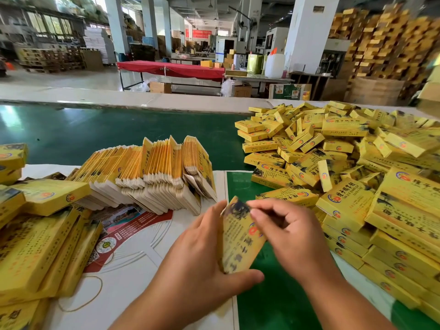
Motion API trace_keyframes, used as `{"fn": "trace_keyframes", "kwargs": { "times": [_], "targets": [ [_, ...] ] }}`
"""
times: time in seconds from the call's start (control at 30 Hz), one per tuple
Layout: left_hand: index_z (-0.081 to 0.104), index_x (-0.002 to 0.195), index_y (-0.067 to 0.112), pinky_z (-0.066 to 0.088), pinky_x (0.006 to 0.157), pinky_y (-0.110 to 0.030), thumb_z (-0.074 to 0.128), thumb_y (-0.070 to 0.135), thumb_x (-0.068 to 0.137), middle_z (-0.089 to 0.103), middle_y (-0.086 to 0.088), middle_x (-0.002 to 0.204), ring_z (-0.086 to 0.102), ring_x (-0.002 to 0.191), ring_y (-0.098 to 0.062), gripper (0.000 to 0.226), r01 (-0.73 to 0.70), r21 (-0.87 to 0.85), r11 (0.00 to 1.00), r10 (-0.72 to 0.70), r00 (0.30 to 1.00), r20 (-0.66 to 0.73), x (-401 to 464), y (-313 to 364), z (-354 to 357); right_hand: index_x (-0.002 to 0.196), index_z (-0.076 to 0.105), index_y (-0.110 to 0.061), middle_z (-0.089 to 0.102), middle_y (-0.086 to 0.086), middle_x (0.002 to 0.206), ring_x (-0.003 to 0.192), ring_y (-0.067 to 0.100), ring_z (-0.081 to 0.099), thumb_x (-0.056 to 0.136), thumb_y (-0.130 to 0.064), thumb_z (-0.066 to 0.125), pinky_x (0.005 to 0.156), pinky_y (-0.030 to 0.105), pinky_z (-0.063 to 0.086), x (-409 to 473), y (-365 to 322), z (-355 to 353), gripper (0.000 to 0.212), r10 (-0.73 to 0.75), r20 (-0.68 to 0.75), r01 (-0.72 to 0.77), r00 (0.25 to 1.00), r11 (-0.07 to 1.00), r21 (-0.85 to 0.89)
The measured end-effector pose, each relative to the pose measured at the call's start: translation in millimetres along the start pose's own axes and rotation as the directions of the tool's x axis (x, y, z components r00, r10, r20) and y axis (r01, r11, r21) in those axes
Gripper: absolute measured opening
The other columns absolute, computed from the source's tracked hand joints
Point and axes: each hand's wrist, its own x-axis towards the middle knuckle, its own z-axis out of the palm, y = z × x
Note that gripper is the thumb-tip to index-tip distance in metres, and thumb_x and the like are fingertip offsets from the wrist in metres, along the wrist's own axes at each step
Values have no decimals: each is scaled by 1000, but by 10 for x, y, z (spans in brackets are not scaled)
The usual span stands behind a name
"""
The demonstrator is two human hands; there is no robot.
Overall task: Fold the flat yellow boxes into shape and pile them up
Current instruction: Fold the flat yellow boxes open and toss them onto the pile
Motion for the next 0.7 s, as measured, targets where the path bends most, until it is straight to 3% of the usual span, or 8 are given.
{"fn": "trace_keyframes", "kwargs": {
  "times": [0.07,0.17,0.27,0.37,0.43,0.5,0.6,0.7],
  "targets": [
    [19,136,63,47,88,-15,65,89,44,38,47,122,39,114,23,106,-39,-163,986,46,998,39,-9,-20,-147,84,77,-27,76,-6,81,73,8,71,91,-11,67,66,24,57,86,85,-80,19,238,-32,-231,971,960,158],
    [39,139,48,43,103,-40,81,68,53,52,23,134,50,127,-4,97,-152,-361,920,173,985,25,-22,-37,-330,87,73,-10,71,13,82,73,22,65,93,-7,62,61,33,55,180,167,-125,13,565,110,-551,818,711,437],
    [55,129,37,45,102,-42,82,43,69,63,10,127,57,122,-17,67,-270,-400,876,260,962,-82,4,-6,-365,99,66,1,68,20,85,69,23,64,94,-7,58,56,32,52,148,134,-70,13,629,337,-699,701,511,500],
    [65,109,38,55,84,-33,72,44,74,71,15,106,66,103,-13,36,-283,-311,907,208,945,-252,39,-22,-339,94,68,-1,71,20,82,59,23,66,97,-12,54,46,28,54,63,72,28,18,588,441,-735,678,529,425],
    [67,104,39,58,78,-33,71,49,75,73,17,98,68,95,-15,31,-208,-344,916,109,953,-283,61,-73,-326,90,72,-11,75,12,85,69,21,71,102,-26,48,57,34,60,19,67,75,30,548,347,-635,761,739,226],
    [69,101,39,60,74,-32,71,51,75,73,19,95,69,91,-13,29,-139,-367,920,39,963,-268,84,-115,-309,90,73,-18,76,0,87,83,12,71,100,-40,48,72,38,62,19,41,61,35,354,200,-379,914,920,103],
    [65,98,41,58,71,-26,65,52,69,71,26,90,68,85,-5,30,-99,-291,952,28,971,-239,120,-144,-258,100,66,-25,74,-4,98,95,14,69,90,-40,63,79,32,59,-5,6,-17,18,66,121,-97,990,958,269],
    [56,102,43,59,69,-26,63,59,62,69,29,93,67,85,-1,44,-47,-292,955,-18,976,-217,138,-164,-151,104,56,-29,71,-6,104,100,14,68,84,-28,69,82,21,55,-38,34,2,23,-69,110,41,992,972,233]
  ]
}}
